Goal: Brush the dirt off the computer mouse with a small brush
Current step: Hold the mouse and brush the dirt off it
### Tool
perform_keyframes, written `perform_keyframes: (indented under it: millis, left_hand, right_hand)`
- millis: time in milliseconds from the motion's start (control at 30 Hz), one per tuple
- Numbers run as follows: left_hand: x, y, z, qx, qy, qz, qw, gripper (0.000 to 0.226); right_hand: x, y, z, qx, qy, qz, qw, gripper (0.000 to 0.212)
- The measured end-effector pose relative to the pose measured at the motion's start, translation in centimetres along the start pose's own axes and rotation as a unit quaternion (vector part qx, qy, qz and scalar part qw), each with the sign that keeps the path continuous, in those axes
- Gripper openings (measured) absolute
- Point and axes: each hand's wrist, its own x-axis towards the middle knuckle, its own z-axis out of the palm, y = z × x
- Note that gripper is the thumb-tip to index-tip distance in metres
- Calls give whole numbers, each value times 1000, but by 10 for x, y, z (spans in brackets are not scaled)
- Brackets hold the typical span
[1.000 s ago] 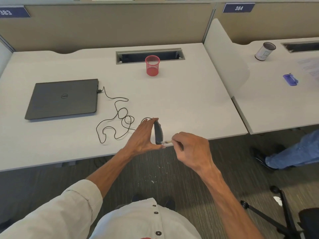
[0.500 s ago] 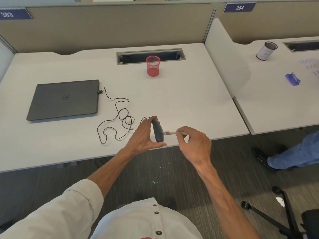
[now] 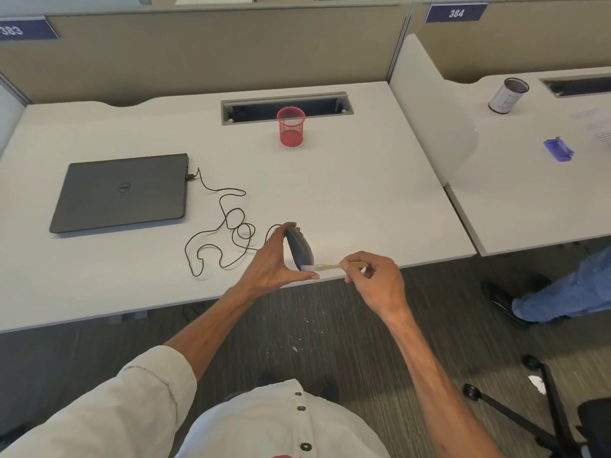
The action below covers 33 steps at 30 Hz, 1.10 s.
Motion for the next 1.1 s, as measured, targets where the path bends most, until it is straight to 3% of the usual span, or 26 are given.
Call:
perform_keyframes:
  millis: [167,267,400,667,900,1100]
  left_hand:
    - [-2,2,1,-11,7,-9,1000,121]
    - [-1,1,1,-12,6,-9,1000,122]
    - [0,1,0,-18,9,-8,1000,120]
    - [-2,3,-1,-21,12,-13,1000,121]
    - [-2,0,0,-21,18,-13,1000,121]
    - [-2,4,-1,-25,41,-15,999,121]
  right_hand:
    - [2,2,-14,-146,51,-25,988,13]
    - [4,-1,-13,-55,60,-36,996,10]
    - [6,-6,-3,80,5,-25,996,6]
    - [8,17,-6,-49,10,-2,999,11]
    - [12,12,-5,109,-12,4,994,7]
    - [15,35,-6,-31,-14,60,998,19]
